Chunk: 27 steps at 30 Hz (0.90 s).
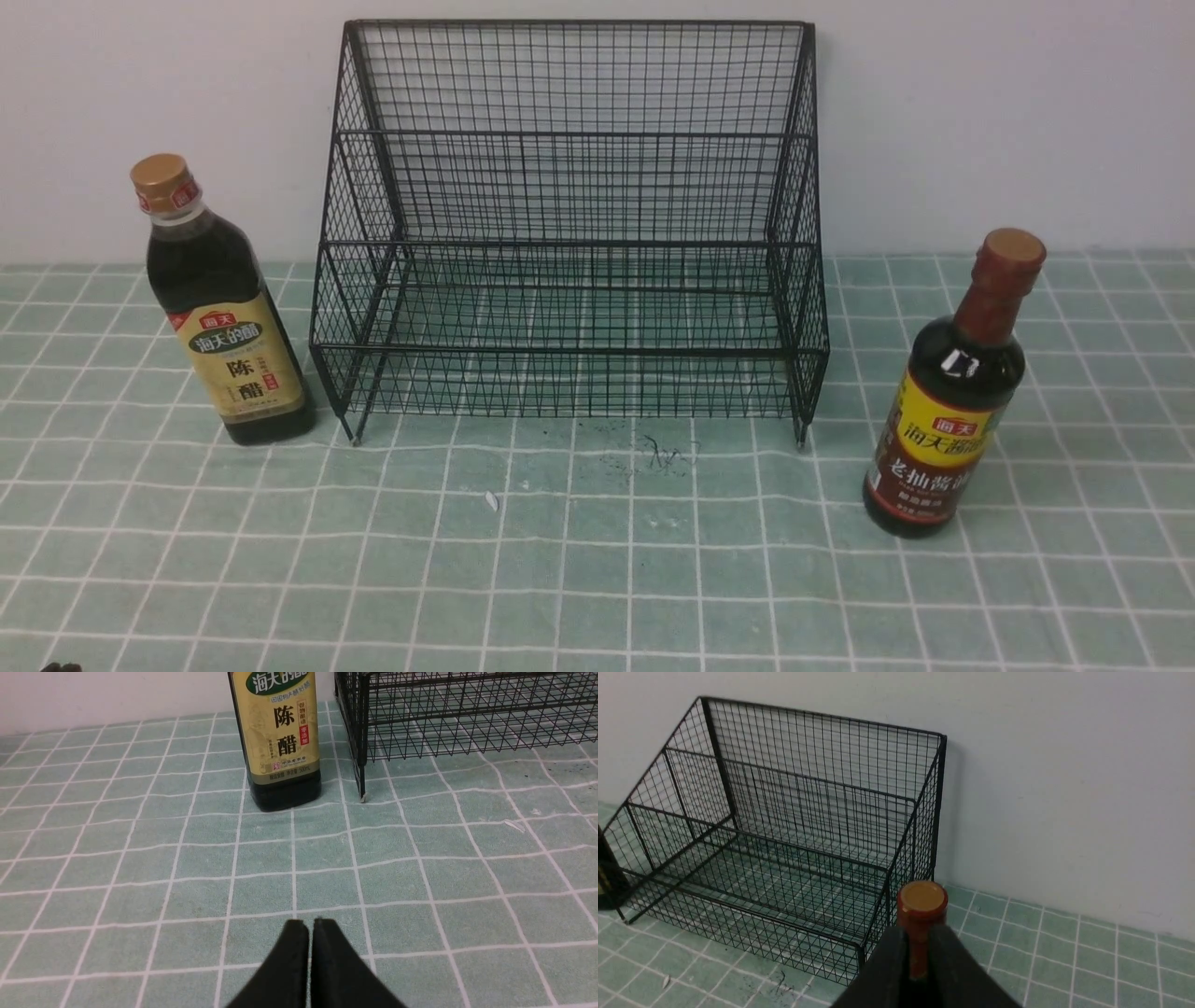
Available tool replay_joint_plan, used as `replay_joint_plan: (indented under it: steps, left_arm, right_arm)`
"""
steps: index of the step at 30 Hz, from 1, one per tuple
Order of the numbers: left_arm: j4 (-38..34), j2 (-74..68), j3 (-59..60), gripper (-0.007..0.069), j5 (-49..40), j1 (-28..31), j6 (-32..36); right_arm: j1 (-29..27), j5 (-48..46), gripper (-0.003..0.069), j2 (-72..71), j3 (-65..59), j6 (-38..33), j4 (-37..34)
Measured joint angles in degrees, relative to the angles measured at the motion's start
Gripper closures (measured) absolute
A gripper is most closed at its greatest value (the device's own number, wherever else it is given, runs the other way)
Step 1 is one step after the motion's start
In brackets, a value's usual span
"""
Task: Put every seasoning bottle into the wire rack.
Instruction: Use the right arm to grab the condiment bottle closest to it
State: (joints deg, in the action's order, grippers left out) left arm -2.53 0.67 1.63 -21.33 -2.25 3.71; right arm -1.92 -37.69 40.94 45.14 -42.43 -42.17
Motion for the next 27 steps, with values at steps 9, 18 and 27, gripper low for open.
replay_joint_plan:
  steps: [9, 18, 27]
  left_arm:
    - [0.0, 0.0, 0.0, 0.0631, 0.0, 0.0, 0.0]
    - [0.0, 0.0, 0.0, 0.0631, 0.0, 0.0, 0.0]
    - [0.0, 0.0, 0.0, 0.0631, 0.0, 0.0, 0.0]
  right_arm:
    - [0.0, -4.3, 0.0249, 23.3, 14.4, -5.4, -4.0]
    - [0.1, -5.6, 0.0106, 32.7, 15.1, -10.7, -8.3]
    - [5.9, -1.9, 0.0102, 36.0, 15.1, -11.8, -4.1]
